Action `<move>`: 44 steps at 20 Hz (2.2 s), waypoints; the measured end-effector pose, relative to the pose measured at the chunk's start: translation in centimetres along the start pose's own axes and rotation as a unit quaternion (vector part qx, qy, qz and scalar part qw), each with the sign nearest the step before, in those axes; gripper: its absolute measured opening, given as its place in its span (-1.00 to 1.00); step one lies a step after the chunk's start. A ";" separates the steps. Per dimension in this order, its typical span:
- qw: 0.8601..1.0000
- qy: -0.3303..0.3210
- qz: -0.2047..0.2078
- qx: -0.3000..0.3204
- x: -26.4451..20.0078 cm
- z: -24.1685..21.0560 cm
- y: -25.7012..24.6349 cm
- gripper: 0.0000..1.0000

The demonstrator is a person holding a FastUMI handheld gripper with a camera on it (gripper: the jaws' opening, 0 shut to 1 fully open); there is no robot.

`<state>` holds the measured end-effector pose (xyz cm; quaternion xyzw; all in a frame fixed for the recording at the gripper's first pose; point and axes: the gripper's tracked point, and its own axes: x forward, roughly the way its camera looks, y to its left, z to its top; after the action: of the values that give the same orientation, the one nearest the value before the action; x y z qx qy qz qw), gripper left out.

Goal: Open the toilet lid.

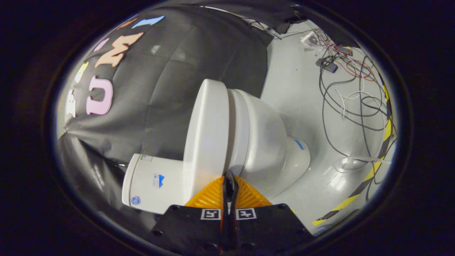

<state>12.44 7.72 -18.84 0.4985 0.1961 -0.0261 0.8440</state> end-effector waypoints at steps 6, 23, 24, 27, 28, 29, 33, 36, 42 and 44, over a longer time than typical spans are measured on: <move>0.999 -0.035 -0.018 0.034 0.2 -0.1 0.9 -0.98; 0.994 -0.094 0.014 -0.061 -3.2 1.3 9.7 -0.98; 0.993 -0.095 0.014 -0.067 -3.3 1.3 10.1 -0.99; 0.992 -0.096 0.012 -0.086 -3.6 1.3 11.4 -0.98; 0.991 -0.094 0.011 -0.096 -3.6 1.2 11.8 -0.99; 0.990 -0.094 0.009 -0.103 -3.8 1.2 12.2 -0.98; 0.988 -0.095 0.005 -0.124 -4.0 1.1 13.5 -0.98; 0.986 -0.099 0.006 -0.134 -4.3 0.9 14.6 -0.98; 0.981 -0.101 0.004 -0.165 -4.6 0.5 16.6 -0.98; 0.978 -0.112 0.002 -0.176 -4.8 0.5 17.4 -0.98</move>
<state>12.30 15.35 -2.42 0.3367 0.1008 -0.0447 0.9351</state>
